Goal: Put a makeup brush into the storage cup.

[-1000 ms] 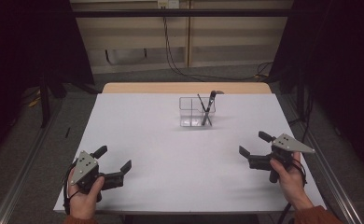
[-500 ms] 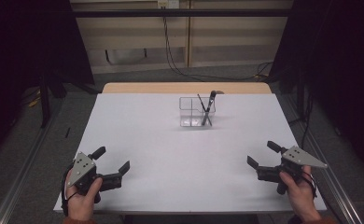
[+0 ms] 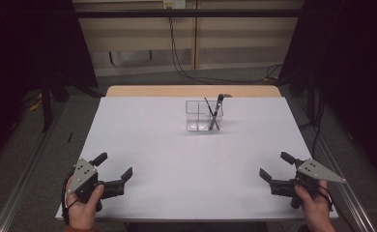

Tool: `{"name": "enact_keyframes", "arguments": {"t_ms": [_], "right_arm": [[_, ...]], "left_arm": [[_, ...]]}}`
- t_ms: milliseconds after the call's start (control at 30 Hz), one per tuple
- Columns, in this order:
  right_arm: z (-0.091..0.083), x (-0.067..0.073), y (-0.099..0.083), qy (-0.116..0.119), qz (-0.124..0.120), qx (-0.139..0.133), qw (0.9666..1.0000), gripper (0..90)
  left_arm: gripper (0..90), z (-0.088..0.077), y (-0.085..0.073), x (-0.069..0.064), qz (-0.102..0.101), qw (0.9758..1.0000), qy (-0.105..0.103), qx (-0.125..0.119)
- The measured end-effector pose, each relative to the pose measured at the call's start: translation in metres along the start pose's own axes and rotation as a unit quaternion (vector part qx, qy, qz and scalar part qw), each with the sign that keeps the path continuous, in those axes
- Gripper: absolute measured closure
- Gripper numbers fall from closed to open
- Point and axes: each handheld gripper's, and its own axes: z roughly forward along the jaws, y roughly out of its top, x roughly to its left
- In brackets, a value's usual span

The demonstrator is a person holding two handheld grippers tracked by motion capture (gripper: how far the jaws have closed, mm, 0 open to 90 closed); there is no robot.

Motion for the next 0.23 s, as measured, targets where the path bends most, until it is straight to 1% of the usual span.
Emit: {"name": "enact_keyframes", "arguments": {"t_ms": [67, 233], "right_arm": [[0.0006, -0.0009, -0.0004, 0.000, 0.002, 0.002, 1.0000, 1.1], [0.0020, -0.0013, -0.0007, 0.002, 0.003, 0.005, 1.0000, 1.0]], "left_arm": [[1.2, 0.0003, 0.0007, 0.0000, 0.006, 1.0000, -0.003, 0.001], [1.2, 0.0012, 0.0005, -0.0008, 0.006, 1.0000, -0.003, 0.003]]}}
